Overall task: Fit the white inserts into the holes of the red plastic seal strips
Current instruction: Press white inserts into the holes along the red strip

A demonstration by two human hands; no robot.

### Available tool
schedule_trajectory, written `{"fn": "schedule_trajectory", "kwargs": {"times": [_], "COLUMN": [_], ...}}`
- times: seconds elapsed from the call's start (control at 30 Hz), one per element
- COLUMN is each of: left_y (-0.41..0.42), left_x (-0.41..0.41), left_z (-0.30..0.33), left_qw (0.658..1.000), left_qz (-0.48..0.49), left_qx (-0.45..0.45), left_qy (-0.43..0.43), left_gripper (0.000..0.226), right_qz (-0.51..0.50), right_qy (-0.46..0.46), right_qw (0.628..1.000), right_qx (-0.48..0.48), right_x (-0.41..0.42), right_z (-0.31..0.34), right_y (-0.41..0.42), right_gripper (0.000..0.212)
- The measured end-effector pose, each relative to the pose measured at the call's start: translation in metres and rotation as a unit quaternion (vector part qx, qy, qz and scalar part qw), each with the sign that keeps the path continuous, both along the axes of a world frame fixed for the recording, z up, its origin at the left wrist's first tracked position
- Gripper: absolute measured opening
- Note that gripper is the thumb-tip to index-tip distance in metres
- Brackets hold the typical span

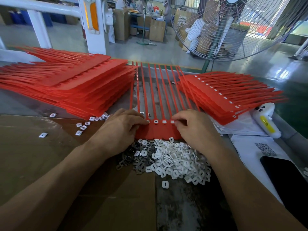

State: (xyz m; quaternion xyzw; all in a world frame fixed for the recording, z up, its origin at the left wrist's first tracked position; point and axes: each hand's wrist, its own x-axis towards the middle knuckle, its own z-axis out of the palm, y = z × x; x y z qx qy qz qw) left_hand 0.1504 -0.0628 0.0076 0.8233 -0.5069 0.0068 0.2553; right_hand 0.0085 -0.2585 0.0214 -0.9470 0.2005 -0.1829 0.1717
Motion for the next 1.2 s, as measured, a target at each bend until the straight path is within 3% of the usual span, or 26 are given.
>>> {"fn": "schedule_trajectory", "kwargs": {"times": [0.23, 0.43, 0.73, 1.0, 1.2], "left_y": [0.002, 0.003, 0.002, 0.002, -0.001], "left_x": [-0.001, -0.002, -0.001, 0.000, -0.007], "left_z": [0.000, -0.001, -0.002, 0.000, 0.004], "left_qw": [1.000, 1.000, 1.000, 0.997, 0.988], "left_qz": [0.002, -0.004, -0.008, -0.012, -0.035], "left_qx": [-0.012, -0.019, -0.024, -0.074, -0.148], "left_qy": [0.013, 0.015, 0.010, -0.003, 0.001], "left_gripper": [0.048, 0.046, 0.045, 0.028, 0.028], "right_qz": [0.157, 0.188, 0.184, 0.074, 0.045], "right_qy": [0.046, 0.057, 0.066, -0.015, -0.032], "right_qw": [0.983, 0.977, 0.978, 0.961, 0.953], "right_qx": [0.084, 0.084, 0.076, 0.267, 0.297], "right_x": [0.003, 0.008, 0.011, 0.003, 0.002], "right_z": [0.009, 0.007, 0.001, 0.006, 0.006], "right_y": [0.036, 0.048, 0.047, 0.032, 0.032], "right_gripper": [0.013, 0.015, 0.006, 0.010, 0.016]}}
